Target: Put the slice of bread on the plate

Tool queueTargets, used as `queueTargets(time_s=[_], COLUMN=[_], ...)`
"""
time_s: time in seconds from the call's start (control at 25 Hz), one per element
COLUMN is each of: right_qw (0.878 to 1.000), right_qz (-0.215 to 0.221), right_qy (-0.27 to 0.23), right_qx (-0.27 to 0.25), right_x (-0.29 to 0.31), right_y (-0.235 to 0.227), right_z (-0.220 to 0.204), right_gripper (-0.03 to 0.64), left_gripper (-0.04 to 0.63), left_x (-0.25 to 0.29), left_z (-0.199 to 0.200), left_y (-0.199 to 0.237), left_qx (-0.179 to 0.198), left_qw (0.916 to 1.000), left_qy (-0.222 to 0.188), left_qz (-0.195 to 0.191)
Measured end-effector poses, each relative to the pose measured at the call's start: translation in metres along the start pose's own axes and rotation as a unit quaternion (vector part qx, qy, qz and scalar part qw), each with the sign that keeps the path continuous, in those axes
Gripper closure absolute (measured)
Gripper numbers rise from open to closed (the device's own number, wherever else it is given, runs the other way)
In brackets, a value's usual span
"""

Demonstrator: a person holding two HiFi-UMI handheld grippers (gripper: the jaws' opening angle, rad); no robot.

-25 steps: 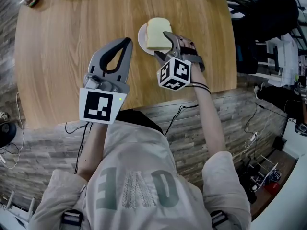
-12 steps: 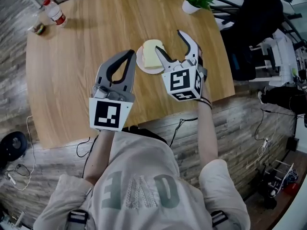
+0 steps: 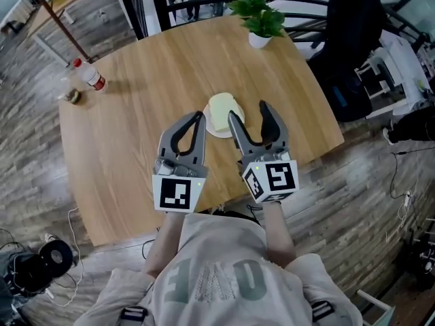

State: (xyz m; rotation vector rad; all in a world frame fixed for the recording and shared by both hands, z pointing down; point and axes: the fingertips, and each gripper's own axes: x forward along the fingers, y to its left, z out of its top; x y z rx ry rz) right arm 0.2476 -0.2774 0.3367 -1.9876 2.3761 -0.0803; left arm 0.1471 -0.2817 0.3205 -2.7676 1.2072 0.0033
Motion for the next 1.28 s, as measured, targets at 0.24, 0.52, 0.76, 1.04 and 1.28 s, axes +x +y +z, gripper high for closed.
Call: queueTargets(time_s=[0.24, 0.52, 0.76, 1.04, 1.28], right_qw=[0.996, 0.994, 0.995, 0.995, 0.994], right_qz=[-0.074, -0.085, -0.082, -0.080, -0.081], right_qy=[0.020, 0.039, 0.046, 0.053, 0.067], right_qx=[0.041, 0.057, 0.044, 0.037, 0.041], right_x=[-0.029, -0.036, -0.034, -0.033, -0.032], right_y=[-0.022, -0.025, -0.021, -0.023, -0.030], right_z=[-0.022, -0.035, -0.034, -0.035, -0.046], right_gripper=[0.600, 0.600, 0.600, 0.600, 0.600], left_gripper=[0.588, 0.588, 0.588, 0.588, 0.588], left_x=[0.000, 0.000, 0.001, 0.004, 0.006], left_z=[-0.003, -0.004, -0.006, -0.006, -0.009], left_y=[0.008, 0.012, 0.009, 0.009, 0.010], left_qx=[0.002, -0.001, 0.000, -0.002, -0.008], left_qw=[0.9999, 0.9999, 0.9999, 0.9999, 0.9999], left_qy=[0.009, 0.004, 0.010, 0.009, 0.011], left_qz=[0.009, 0.012, 0.003, 0.006, 0.010])
